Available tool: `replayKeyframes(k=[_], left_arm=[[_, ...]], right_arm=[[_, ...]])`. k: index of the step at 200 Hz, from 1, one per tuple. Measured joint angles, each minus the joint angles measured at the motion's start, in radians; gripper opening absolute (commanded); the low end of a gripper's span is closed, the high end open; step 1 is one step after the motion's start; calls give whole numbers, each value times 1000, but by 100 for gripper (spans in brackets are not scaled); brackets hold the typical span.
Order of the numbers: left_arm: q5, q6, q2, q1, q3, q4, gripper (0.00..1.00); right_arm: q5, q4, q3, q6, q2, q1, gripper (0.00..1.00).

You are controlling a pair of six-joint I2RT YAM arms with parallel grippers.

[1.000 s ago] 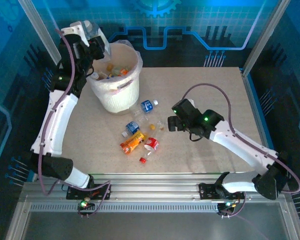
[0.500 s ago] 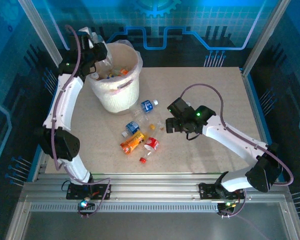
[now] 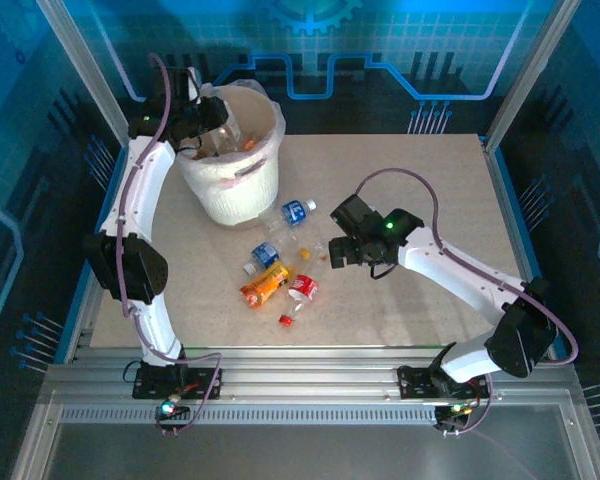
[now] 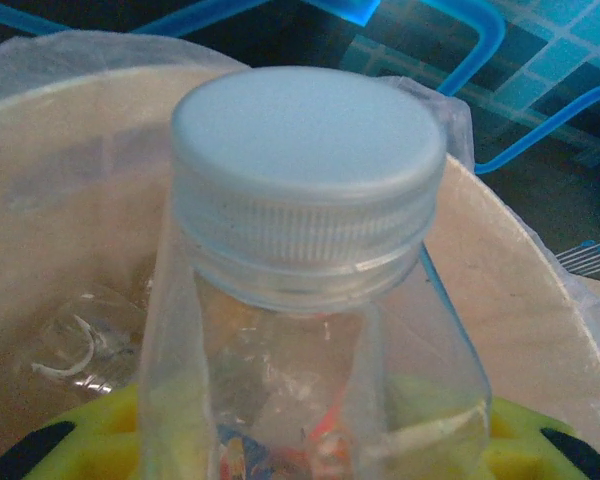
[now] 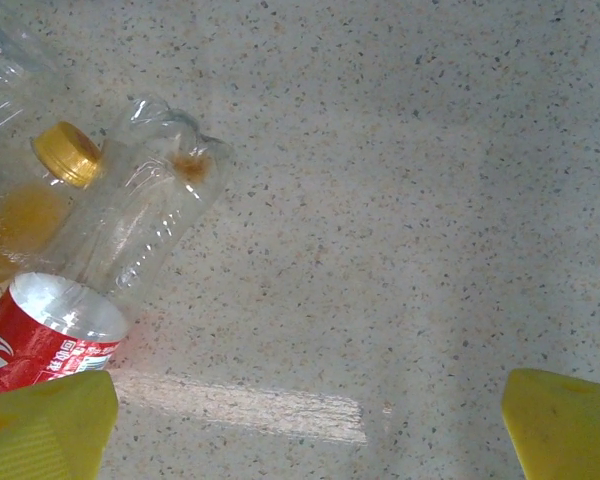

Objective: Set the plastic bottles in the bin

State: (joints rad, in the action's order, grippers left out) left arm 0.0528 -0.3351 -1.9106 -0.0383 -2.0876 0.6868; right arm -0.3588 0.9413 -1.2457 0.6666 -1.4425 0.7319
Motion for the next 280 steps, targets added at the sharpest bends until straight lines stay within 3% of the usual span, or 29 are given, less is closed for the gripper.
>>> replayKeyframes(k=[37,72,105,187,214,280], left_arm=[[28,-6,-6,6,-5,26,34],[72,-20,-16,10,-5,34,68],[103,-31,-41,10,-5,31,84],[48,-31,31,10,50,17,89],[48,-35,119,10,122,-12,99],[54,-79,424,10,410,-159,99]], right_arm=[[44,-51,20,34,-2,0,100],[97,-103,49,53,-2,0,100],[139,-143,50,82,-12,2,100],[163,-172,84,177,-22,8,100],[184,-175,84,199,-42,8,99],[286,-225,85,221,-153,41,99]])
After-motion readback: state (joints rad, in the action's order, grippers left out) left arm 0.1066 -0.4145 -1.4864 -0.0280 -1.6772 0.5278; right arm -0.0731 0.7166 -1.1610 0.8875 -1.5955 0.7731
